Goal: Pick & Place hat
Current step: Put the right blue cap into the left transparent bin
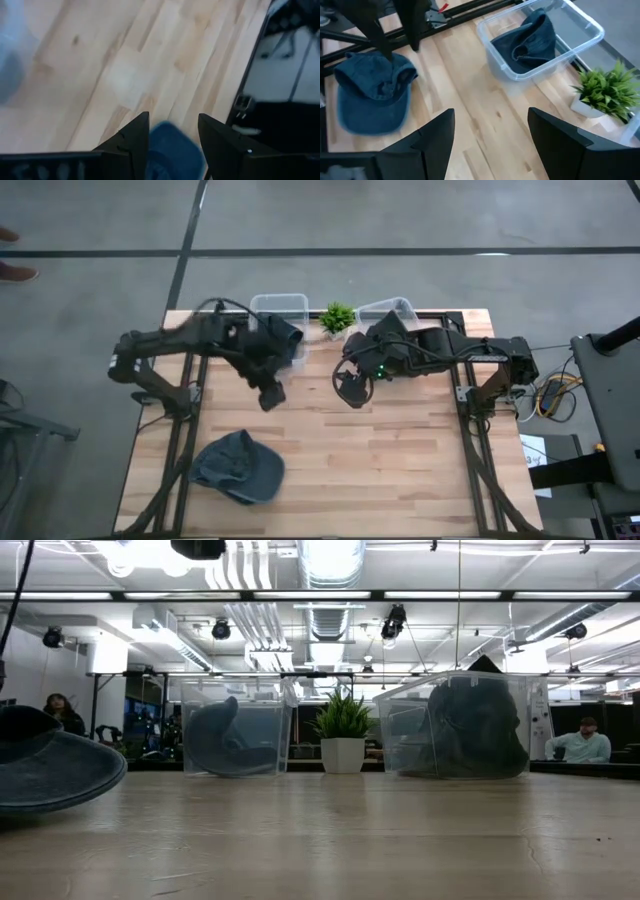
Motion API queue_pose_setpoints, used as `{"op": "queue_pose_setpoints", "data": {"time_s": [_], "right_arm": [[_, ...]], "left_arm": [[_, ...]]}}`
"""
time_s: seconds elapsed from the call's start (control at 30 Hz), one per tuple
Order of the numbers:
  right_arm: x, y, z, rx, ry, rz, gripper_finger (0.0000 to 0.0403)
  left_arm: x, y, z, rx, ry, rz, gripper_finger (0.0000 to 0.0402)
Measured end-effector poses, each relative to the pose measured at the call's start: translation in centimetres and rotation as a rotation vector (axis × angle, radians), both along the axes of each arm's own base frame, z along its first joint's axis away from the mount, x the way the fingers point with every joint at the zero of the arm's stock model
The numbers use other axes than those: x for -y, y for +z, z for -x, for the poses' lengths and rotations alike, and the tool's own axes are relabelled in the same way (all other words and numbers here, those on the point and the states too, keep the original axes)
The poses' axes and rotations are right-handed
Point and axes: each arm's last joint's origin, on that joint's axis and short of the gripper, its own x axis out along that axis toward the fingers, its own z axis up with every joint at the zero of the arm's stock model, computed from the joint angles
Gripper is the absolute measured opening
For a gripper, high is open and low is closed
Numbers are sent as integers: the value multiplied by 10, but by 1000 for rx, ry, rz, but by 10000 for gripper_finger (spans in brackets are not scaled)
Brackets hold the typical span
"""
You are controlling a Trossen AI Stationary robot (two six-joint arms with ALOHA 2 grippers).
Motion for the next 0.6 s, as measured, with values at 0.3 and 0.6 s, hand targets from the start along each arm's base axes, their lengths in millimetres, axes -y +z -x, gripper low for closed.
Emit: {"op": "queue_pose_setpoints", "data": {"time_s": [0.3, 0.6], "right_arm": [[-14, -1, 3, -14, 48, -4, 235], [-22, -3, 7, -43, 45, -28, 235]], "left_arm": [[19, -39, -28, -83, -142, -32, 161], [32, -72, -39, -163, -320, -87, 161]]}}
